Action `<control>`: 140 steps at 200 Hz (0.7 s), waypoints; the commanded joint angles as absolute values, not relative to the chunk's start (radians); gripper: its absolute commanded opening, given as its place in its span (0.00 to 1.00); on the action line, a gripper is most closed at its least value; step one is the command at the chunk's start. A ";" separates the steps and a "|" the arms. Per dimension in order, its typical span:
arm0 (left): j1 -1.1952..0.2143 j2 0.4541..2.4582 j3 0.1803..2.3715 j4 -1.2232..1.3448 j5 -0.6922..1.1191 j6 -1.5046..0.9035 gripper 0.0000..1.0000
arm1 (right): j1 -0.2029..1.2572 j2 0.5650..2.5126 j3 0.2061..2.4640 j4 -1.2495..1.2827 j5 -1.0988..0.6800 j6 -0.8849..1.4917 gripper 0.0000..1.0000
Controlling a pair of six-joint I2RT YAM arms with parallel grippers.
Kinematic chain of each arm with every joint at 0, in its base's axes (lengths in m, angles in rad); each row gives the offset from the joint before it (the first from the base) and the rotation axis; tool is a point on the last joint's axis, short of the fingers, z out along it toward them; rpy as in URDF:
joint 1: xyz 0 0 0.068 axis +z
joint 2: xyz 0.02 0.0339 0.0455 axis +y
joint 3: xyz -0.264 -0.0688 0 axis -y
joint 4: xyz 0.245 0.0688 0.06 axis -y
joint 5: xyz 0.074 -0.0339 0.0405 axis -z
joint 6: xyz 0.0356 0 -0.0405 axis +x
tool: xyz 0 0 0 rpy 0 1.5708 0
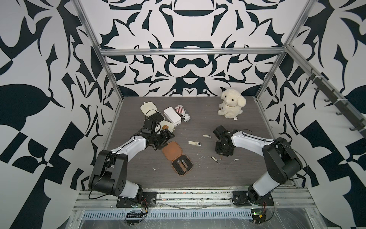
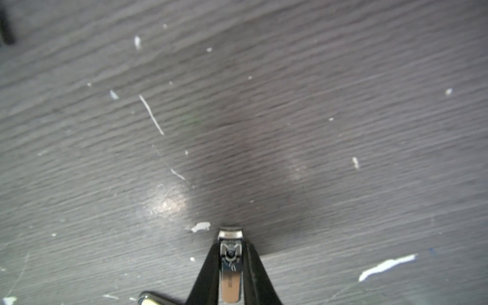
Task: Organize nail clipper sets
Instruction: Pick up the nail clipper from the center of the board.
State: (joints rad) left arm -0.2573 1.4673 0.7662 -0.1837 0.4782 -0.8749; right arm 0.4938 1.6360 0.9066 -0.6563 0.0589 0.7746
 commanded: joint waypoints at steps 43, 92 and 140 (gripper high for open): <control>-0.253 1.496 0.742 -0.169 0.496 -0.873 0.81 | 0.497 1.674 0.913 -0.690 0.116 0.723 0.11; -0.255 1.527 0.730 -0.150 0.490 -0.880 0.79 | 0.596 1.613 0.997 -0.695 0.166 0.695 0.03; -0.255 1.549 0.710 -0.135 0.469 -0.883 0.78 | 0.808 1.640 1.147 -0.652 0.183 0.657 0.00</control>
